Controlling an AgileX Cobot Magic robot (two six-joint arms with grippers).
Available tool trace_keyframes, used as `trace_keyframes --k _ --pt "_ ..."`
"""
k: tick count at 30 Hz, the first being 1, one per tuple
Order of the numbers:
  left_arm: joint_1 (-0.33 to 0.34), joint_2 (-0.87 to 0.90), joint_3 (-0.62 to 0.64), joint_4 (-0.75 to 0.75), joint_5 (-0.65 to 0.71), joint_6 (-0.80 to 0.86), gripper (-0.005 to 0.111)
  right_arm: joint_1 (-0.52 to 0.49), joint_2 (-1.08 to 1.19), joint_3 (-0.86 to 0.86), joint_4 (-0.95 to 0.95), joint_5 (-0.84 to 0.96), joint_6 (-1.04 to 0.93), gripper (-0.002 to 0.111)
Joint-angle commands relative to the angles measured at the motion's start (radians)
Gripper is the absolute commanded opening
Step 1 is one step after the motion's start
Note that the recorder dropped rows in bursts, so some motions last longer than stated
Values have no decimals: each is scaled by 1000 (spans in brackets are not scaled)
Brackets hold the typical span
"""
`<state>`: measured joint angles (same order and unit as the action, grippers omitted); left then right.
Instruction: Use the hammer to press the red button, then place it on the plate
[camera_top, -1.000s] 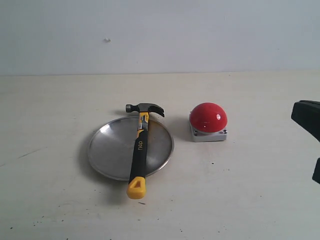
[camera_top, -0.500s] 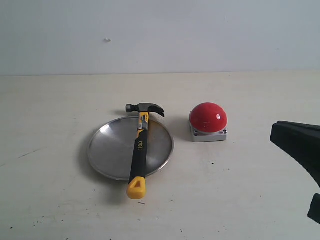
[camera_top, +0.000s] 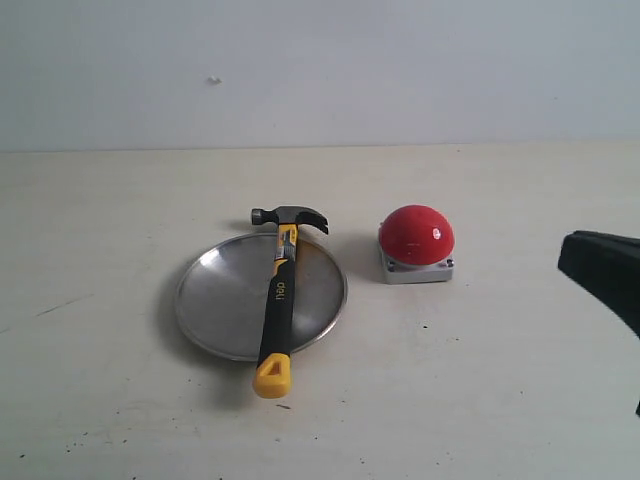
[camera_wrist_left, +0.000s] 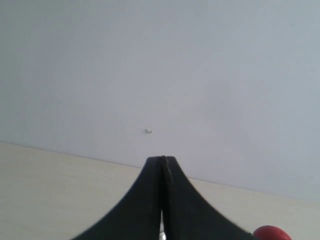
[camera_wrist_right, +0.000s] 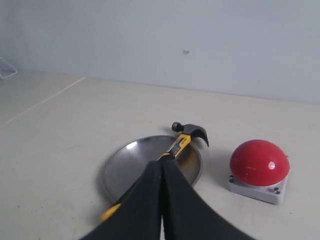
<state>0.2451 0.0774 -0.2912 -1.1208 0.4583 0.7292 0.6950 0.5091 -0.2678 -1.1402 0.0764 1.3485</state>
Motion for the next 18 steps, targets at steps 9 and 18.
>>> trace_keyframes --k 9,18 --pt "4 -5 5 -4 -5 -3 0 -273 -335 217 23 -14 -42 0" --pt "4 -5 5 19 -5 -3 0 -273 -335 218 23 -18 -45 0"
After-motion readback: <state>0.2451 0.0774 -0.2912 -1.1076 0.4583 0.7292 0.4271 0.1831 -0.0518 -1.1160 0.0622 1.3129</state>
